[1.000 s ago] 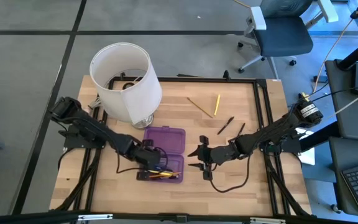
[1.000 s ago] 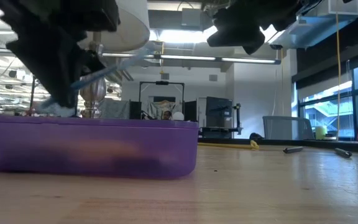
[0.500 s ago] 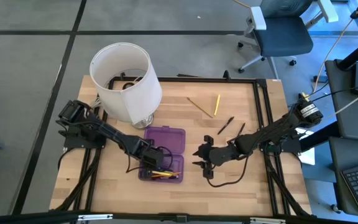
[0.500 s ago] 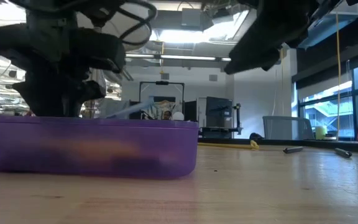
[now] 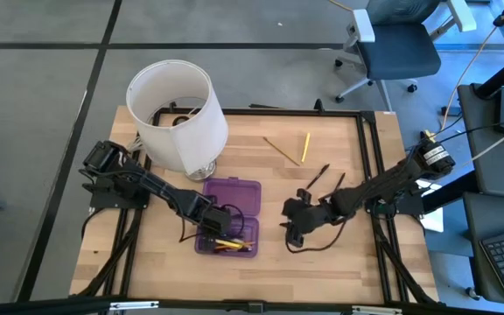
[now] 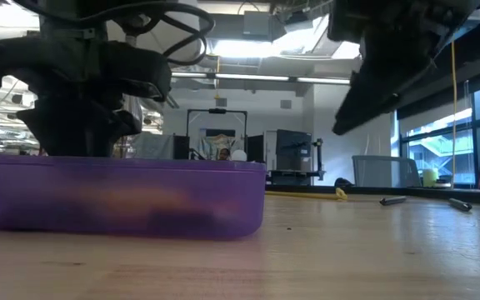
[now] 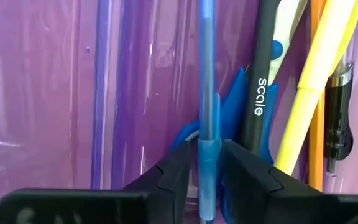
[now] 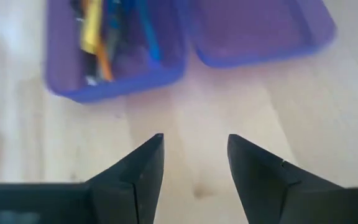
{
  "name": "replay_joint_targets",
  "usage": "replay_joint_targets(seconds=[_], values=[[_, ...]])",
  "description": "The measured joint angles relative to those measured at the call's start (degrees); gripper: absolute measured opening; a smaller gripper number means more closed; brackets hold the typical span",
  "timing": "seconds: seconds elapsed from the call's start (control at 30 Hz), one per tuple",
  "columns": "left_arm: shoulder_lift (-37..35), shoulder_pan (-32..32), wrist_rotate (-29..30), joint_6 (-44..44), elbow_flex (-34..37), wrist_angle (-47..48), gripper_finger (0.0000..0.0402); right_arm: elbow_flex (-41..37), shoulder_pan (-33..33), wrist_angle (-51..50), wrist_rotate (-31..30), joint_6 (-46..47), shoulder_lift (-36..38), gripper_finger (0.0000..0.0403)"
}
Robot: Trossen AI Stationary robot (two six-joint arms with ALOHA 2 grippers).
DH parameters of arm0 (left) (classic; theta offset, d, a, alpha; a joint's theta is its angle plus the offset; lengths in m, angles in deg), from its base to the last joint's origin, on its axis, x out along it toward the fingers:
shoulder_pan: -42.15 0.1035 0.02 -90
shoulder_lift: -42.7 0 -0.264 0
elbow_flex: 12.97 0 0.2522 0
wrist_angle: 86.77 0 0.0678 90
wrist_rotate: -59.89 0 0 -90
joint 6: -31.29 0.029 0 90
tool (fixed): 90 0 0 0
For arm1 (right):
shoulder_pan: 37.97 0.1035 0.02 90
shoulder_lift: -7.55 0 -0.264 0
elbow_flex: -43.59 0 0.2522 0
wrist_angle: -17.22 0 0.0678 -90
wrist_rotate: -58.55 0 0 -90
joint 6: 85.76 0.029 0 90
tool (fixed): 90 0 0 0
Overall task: Pick & place school supplies into a supply box
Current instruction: Put the blue pen into the purple supply box, then put the black pen into the purple supply box
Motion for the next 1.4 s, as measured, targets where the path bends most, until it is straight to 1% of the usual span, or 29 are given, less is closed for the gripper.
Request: replay_joint_targets(seconds=[0.13, 0.27, 0.43, 0.5, 0.6, 0.67, 0.73, 0.8, 0.87, 0.93, 1.07, 1.13, 1.2, 1.3, 1.4], values=[[-0.3, 0.0, 0.2, -1.1, -0.5, 0.5, 0.0098, 0.0, -1.2, -6.6, -0.4, 6.1, 0.0, 0.0181], [-2.6, -0.3, 0.4, -0.8, -2.2, -0.2, 0.0096, 0.0, -3.3, -17.4, -1.4, 13.2, 2.0, 0.0181], [-6.3, -0.9, 2.7, 2.0, -3.0, -1.2, 0.0090, 0.0, -5.4, -32.4, -8.0, 21.4, 5.3, 0.0181], [-7.3, -0.9, 3.6, 1.9, -3.0, -1.7, 0.0088, 0.0, -6.2, -38.7, -8.9, 25.6, 6.5, 0.0181], [-8.2, -1.1, 3.9, 2.0, -3.0, -1.9, 0.0089, 0.0, -7.5, -44.7, -10.5, 29.1, 7.8, 0.0181], [-8.2, -1.1, 3.9, 2.0, -3.0, -2.0, 0.0091, 0.0, -8.4, -46.0, -11.3, 28.3, 8.1, 0.0181], [-8.2, -1.1, 3.8, 1.6, -3.0, -2.0, 0.0093, 0.0, -9.3, -46.0, -11.1, 23.3, 8.1, 0.0181], [-8.2, -1.1, 3.8, 1.6, -3.0, -2.0, 0.0093, 0.0, -9.6, -45.9, -9.4, 17.7, 8.1, 0.0181], [-8.2, -1.1, 3.8, 1.5, -3.0, -2.0, 0.0091, 0.0, -9.6, -45.9, -6.7, 14.5, 8.1, 0.0181], [-8.2, -1.1, 3.7, 1.5, -3.0, -2.2, 0.0089, 0.0, -9.6, -45.9, -4.9, 14.3, 8.1, 0.0181], [-8.2, -1.1, 3.7, 1.5, -3.0, -2.2, 0.0088, 0.0, -9.6, -44.7, -3.4, 14.5, 8.1, 0.0181], [-8.2, -1.1, 3.7, 1.6, -3.0, -2.5, 0.0090, 0.0, -9.6, -44.8, -1.5, 19.3, 8.1, 0.0181], [-8.2, -1.1, 3.7, 1.6, -3.0, -3.1, 0.0092, 0.0, -10.0, -46.3, -0.5, 28.2, 8.1, 0.0181], [-8.2, -1.1, 3.7, 1.6, -3.0, -3.4, 0.0093, -0.4, -10.5, -49.0, -1.1, 40.0, 8.1, 0.0181], [-8.2, -1.1, 3.7, 1.6, -3.0, -3.5, 0.0091, -2.1, -10.9, -48.8, -1.7, 47.5, 8.1, 0.0181]])
